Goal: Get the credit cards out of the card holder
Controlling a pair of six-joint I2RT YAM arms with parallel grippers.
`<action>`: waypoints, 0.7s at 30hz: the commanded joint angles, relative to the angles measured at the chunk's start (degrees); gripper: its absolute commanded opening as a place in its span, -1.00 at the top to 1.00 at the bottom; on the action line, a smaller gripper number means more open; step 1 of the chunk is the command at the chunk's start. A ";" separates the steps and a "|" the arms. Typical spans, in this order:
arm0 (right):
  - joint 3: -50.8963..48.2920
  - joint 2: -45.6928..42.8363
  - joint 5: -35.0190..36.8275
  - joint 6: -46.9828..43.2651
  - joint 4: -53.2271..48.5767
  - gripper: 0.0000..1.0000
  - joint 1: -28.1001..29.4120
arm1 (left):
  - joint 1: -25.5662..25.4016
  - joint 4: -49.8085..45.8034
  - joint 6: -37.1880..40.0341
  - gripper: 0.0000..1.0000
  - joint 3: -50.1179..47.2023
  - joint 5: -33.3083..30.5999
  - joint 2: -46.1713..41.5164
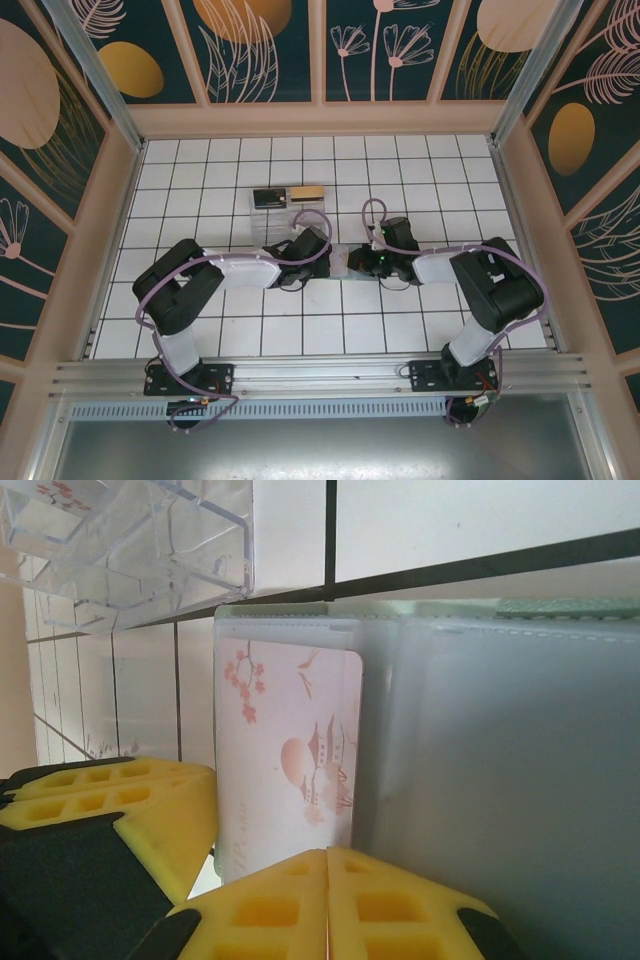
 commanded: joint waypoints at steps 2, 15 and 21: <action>0.85 0.32 0.17 -0.65 -0.34 0.82 0.22 | -0.01 -2.42 -0.58 0.93 0.51 -0.50 1.87; 0.30 -4.44 1.76 -1.40 -3.14 0.59 -0.76 | 0.00 -2.76 -0.77 0.97 0.55 -0.42 1.86; -0.08 -1.73 0.64 -0.74 -1.30 0.59 -0.94 | -0.01 -2.68 -0.71 0.97 0.53 -0.21 2.05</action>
